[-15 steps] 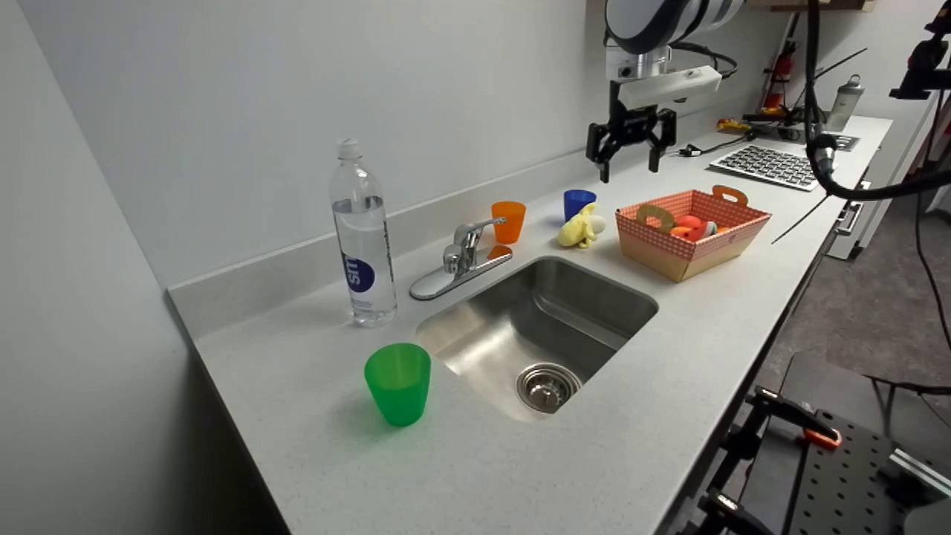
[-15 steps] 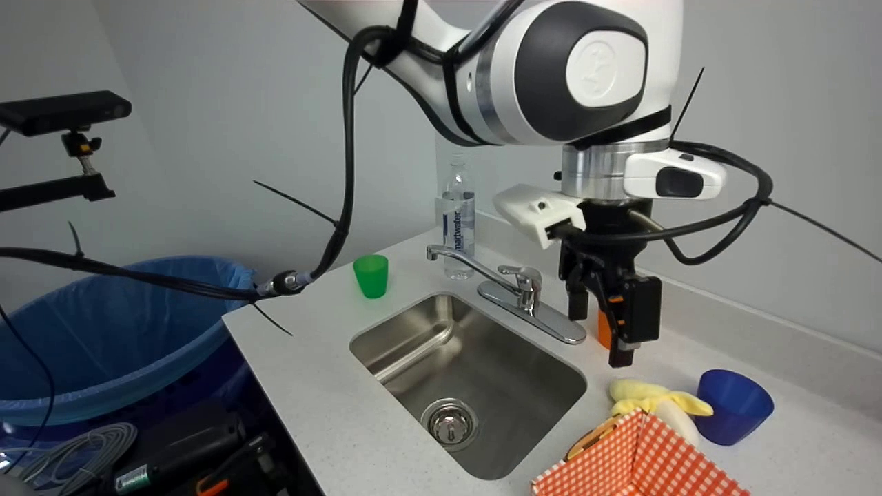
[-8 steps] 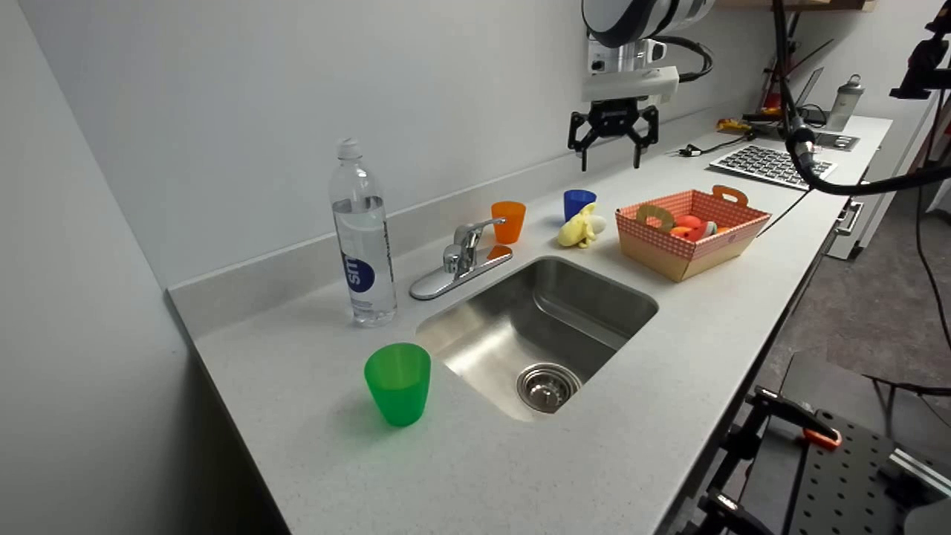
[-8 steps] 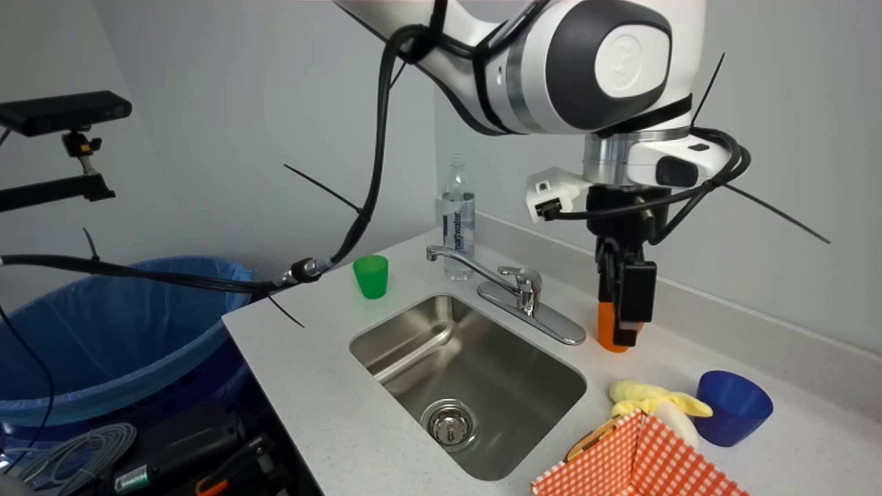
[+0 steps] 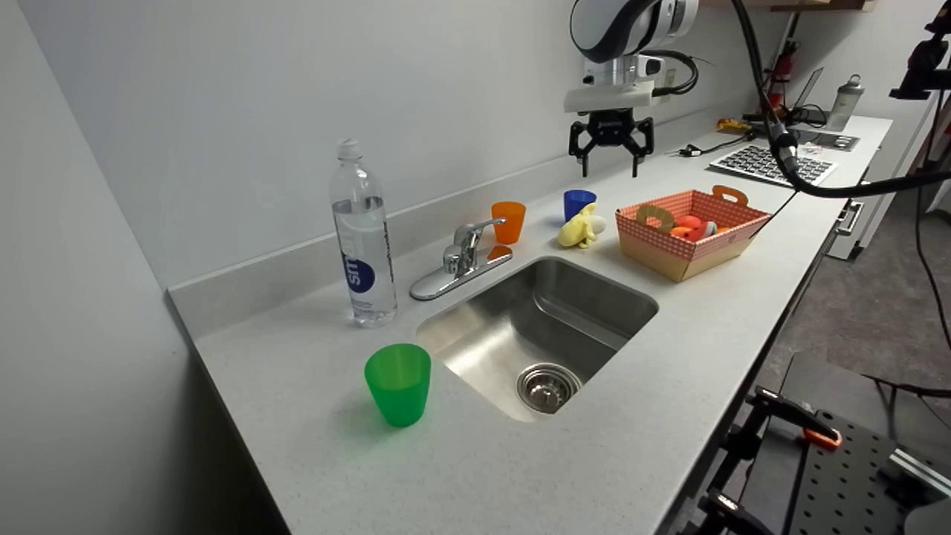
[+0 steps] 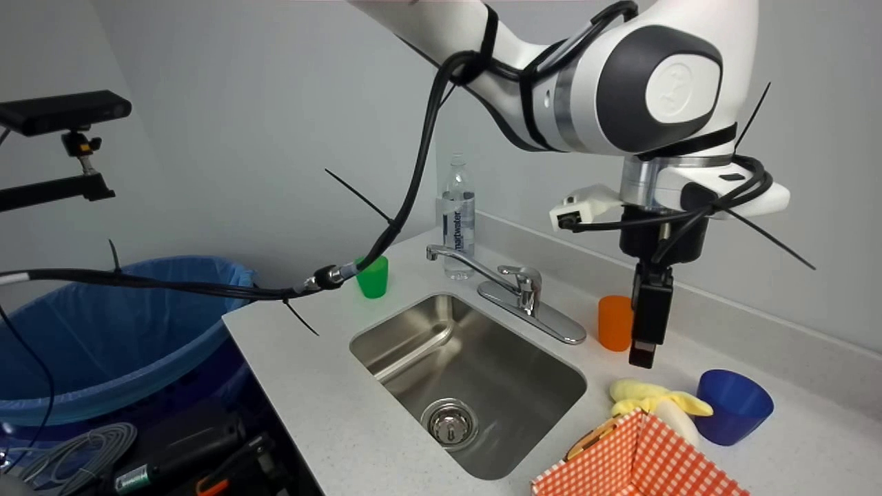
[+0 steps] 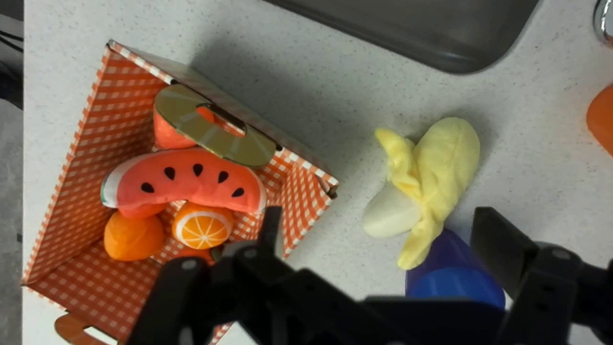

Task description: Move the basket to the right then place the banana in the basket

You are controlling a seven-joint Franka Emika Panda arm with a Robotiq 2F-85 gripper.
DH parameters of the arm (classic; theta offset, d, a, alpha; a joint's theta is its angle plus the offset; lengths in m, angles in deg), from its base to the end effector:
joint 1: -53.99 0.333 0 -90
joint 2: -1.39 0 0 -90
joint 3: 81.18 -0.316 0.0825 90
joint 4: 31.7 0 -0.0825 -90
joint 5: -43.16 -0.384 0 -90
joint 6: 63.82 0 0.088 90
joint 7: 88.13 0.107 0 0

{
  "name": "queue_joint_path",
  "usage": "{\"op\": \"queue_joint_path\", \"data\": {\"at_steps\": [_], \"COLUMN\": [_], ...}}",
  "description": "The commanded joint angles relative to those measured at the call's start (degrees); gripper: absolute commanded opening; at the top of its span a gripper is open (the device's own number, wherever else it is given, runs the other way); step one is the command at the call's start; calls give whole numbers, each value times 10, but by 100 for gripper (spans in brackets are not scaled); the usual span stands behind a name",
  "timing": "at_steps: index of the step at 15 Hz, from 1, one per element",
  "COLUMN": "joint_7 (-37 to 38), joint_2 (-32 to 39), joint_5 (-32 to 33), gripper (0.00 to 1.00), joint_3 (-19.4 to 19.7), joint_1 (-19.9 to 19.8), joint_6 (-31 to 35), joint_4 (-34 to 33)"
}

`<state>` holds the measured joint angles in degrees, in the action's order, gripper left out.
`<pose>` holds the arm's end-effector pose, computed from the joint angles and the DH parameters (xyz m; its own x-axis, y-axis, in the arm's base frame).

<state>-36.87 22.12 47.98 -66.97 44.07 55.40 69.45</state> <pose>0.5887 -0.2547 0.3626 0.3110 -0.9454 0.0976 -0.9457 -0.2976 0.1310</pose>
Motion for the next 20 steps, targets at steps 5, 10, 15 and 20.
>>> {"op": "queue_joint_path", "data": {"at_steps": [5, 10, 15, 20], "joint_7": [38, 61, -49, -171], "joint_2": [70, 112, 116, 117], "joint_5": [-2, 11, 14, 4], "gripper": [100, 100, 100, 100], "joint_3": [15, 17, -5, -6], "joint_1": [2, 9, 2, -5], "joint_6": [-20, -9, 23, 65], "joint_4": [-84, -112, -105, -97]}}
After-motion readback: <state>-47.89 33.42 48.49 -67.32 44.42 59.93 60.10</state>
